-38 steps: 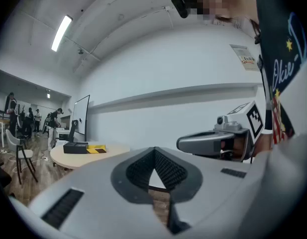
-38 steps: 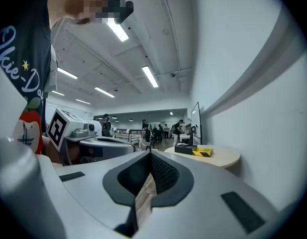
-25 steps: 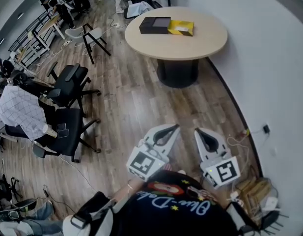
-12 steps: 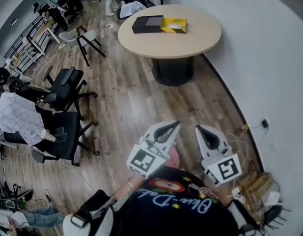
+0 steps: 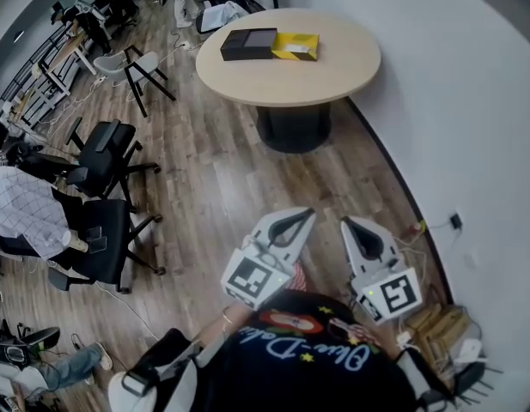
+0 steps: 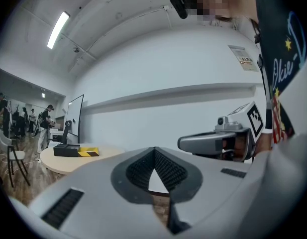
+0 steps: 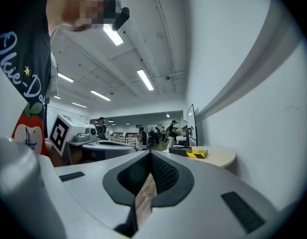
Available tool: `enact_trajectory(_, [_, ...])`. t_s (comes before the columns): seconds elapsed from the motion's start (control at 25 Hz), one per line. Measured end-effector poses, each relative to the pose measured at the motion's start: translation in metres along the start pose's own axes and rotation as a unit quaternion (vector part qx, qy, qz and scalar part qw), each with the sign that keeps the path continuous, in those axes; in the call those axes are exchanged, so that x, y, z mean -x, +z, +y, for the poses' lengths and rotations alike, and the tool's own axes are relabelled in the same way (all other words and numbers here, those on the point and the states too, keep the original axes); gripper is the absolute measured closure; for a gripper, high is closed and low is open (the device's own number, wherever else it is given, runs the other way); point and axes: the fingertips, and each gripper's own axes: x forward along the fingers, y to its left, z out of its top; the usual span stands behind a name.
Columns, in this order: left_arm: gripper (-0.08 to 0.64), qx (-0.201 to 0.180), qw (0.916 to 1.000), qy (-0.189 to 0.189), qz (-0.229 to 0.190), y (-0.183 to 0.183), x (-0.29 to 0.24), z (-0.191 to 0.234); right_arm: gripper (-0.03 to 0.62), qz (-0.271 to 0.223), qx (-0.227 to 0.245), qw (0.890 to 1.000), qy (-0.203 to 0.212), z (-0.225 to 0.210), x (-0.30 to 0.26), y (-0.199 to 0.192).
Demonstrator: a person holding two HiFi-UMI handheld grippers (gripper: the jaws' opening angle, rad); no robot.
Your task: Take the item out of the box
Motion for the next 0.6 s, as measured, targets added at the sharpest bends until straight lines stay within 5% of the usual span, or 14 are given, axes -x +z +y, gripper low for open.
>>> enact_trajectory(0.6, [0.574,0.006,0.9996,0.027,0.003,0.000,-0.041,0.048,0.597,0.007,-0.002,1.000,0.029,-0.044,-0.051,0.002])
